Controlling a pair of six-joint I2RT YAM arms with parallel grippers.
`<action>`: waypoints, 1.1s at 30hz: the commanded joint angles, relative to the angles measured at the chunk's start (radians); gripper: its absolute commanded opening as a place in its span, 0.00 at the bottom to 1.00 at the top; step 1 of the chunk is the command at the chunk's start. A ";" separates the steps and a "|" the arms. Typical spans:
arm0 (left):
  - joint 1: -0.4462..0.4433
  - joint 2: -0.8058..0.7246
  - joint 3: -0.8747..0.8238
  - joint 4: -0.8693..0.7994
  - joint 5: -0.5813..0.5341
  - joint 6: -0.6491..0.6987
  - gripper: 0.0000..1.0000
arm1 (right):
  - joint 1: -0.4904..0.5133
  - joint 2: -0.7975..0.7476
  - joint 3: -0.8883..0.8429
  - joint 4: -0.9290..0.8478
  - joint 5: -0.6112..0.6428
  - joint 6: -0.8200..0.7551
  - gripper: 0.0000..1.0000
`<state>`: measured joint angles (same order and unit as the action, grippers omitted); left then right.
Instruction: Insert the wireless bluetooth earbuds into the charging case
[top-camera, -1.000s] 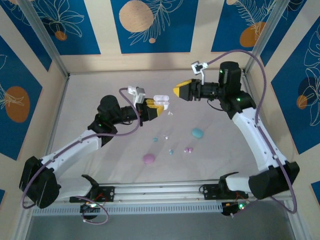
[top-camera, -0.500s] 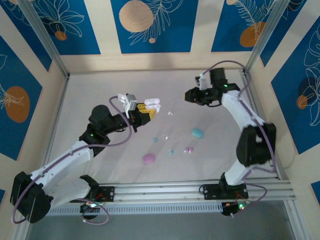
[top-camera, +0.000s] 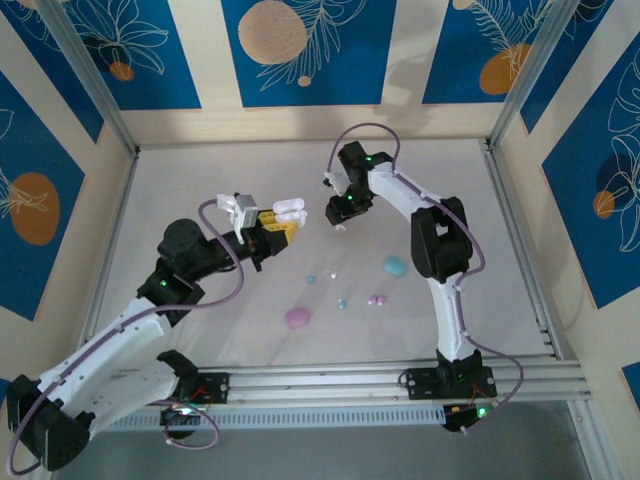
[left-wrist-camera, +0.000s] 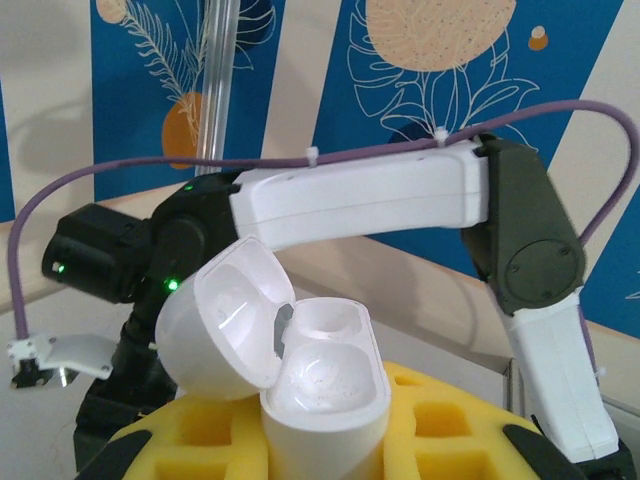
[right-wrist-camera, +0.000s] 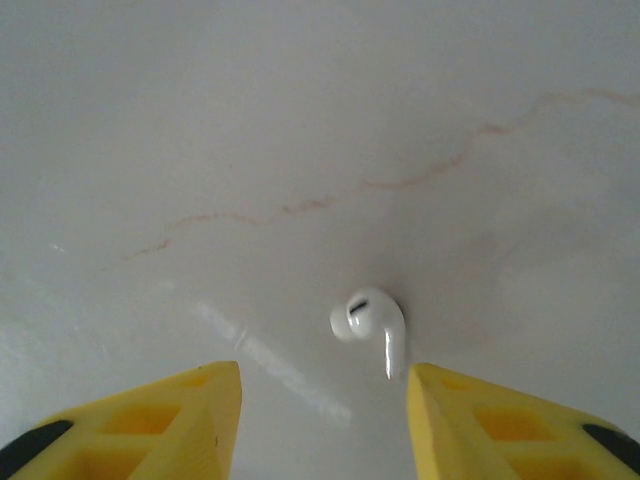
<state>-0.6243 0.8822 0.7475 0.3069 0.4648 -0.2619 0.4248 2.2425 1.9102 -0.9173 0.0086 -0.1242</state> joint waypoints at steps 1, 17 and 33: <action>-0.001 -0.035 -0.001 -0.020 -0.029 0.024 0.10 | 0.010 0.045 0.067 -0.076 0.043 -0.085 0.48; -0.001 -0.028 0.017 -0.037 -0.028 0.050 0.10 | 0.041 0.170 0.157 -0.118 0.108 -0.140 0.50; -0.001 -0.026 0.019 -0.045 -0.031 0.037 0.10 | 0.054 0.167 0.137 -0.154 0.123 -0.054 0.33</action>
<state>-0.6243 0.8673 0.7475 0.2600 0.4397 -0.2256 0.4759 2.3943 2.0422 -1.0183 0.1463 -0.2409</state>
